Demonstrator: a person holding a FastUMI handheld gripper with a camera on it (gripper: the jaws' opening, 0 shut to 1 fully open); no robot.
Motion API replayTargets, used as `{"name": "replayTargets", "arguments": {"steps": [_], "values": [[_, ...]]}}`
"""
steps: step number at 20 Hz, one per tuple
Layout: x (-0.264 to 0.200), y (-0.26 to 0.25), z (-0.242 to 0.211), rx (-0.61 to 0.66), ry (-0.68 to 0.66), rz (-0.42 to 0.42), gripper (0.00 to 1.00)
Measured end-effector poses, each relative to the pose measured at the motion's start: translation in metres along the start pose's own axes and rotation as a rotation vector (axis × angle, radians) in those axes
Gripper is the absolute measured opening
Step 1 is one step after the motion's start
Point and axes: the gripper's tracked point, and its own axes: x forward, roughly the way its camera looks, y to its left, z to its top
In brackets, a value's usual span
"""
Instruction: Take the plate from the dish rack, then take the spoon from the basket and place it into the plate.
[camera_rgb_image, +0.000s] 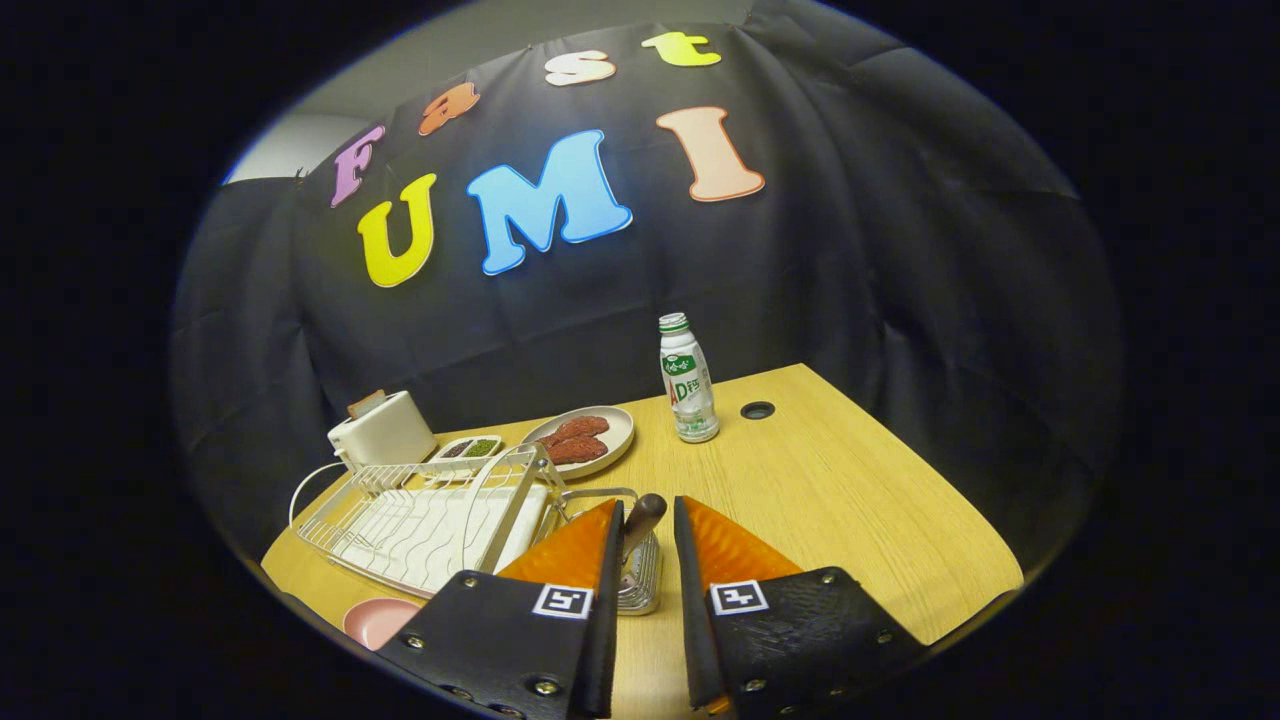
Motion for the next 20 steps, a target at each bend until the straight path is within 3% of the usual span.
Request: {"name": "replayTargets", "arguments": {"steps": [4,5,6,7,9,10,15,17,20], "values": [[0.014,0.002,0.001,0.015,-0.002,-0.007,0.32],[0.012,0.003,0.001,0.011,0.0,-0.001,0.25],[0.01,0.008,0.004,0.021,-0.006,0.008,0.27],[0.01,0.013,0.004,0.018,-0.005,0.018,0.16],[0.006,0.023,0.006,0.014,0.022,0.031,0.15],[0.007,0.026,0.008,0.009,0.036,0.029,0.07],[0.01,0.05,0.012,-0.078,0.048,0.027,0.06],[0.007,0.052,0.01,-0.124,0.071,0.01,0.01],[0.006,0.049,0.026,-0.16,0.051,-0.028,0.0]]}}
